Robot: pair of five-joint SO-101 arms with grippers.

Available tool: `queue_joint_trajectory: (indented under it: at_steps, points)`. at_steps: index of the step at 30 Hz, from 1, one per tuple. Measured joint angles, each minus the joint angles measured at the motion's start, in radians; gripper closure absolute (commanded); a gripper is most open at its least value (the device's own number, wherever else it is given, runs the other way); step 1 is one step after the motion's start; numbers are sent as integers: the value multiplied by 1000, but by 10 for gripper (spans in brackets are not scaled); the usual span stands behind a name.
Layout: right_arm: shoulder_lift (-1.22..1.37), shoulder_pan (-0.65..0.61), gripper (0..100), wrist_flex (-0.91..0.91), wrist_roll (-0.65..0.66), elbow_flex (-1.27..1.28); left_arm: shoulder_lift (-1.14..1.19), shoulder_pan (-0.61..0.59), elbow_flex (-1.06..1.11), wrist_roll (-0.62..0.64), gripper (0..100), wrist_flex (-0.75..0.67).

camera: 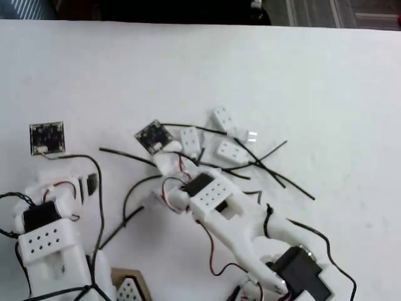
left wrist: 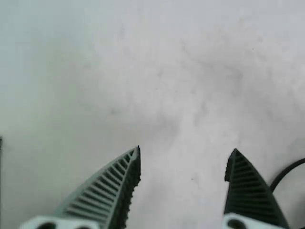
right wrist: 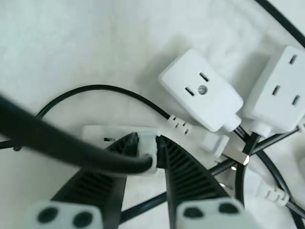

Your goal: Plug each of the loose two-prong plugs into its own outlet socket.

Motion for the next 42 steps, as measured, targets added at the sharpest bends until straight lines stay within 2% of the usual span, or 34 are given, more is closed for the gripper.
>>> queue_joint_trajectory:
  at_steps: [5, 15, 19, 23, 29, 34, 37, 42]
  points:
    - [-101, 0, 862, 80, 0, 2, 0, 0, -173, -86, 705, 180]
    - [-327, 9, 861, 229, 0, 2, -2, 0, -597, -135, 705, 516]
    - [-405, 86, 864, 275, 2, 2, -2, 11, -727, -137, 705, 591]
    - [-440, 216, 864, 281, 2, 2, -5, 138, -810, -137, 706, 674]
    - [-446, 376, 864, 281, 2, 2, -31, 336, -835, -137, 706, 741]
    - [-446, 456, 864, 281, 2, 2, -32, 509, -809, -147, 706, 770]
    - [-446, 482, 863, 281, 2, 2, -29, 618, -698, -195, 706, 755]
    - [-446, 505, 862, 281, 2, 2, -20, 726, -416, -281, 706, 618]
